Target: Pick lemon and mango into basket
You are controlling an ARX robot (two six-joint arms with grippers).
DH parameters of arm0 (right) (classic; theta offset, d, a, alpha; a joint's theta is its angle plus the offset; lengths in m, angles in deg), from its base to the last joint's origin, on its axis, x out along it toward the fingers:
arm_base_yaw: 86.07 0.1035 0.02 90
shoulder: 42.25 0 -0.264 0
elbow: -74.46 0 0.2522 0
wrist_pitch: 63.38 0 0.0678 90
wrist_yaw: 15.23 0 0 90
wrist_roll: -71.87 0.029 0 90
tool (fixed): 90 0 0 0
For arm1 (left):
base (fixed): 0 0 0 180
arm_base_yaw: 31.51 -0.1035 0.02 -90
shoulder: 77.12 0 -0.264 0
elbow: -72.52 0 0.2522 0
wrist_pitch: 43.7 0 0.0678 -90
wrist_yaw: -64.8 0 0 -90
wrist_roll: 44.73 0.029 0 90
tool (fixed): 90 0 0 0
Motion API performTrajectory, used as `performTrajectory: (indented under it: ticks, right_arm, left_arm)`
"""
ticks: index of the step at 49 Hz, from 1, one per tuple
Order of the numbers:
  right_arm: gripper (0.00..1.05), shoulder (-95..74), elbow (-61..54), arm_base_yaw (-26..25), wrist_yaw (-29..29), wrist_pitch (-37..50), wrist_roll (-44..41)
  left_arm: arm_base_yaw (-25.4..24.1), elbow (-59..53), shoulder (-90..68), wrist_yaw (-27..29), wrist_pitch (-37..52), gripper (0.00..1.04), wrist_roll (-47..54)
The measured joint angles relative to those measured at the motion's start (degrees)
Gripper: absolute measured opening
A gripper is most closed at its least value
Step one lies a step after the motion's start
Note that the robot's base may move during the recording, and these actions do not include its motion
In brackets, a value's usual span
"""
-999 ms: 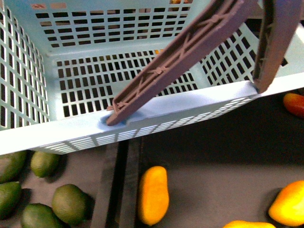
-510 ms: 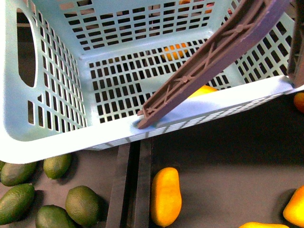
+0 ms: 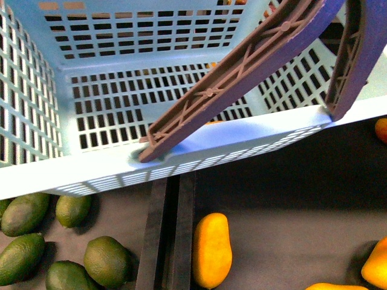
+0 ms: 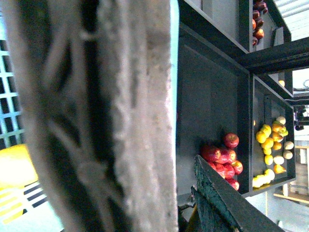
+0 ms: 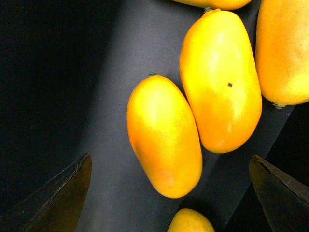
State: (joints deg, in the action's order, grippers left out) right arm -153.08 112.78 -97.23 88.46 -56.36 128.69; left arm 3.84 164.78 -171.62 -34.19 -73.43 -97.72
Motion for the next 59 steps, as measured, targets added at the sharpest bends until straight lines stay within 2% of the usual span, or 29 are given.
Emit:
performTrajectory:
  ticks: [24,59]
  right_arm:
    - [0.96,-11.08,5.22,0.24,0.00,0.68,3.61]
    - [0.96,-23.78,18.62,1.88,-1.27,-0.52,1.40]
  left_arm:
    - [0.04,0.00,0.00,0.11,0.00,0.29,0.02]
    - [0.04,0.00,0.00,-0.17,0.00,0.29,0.00]
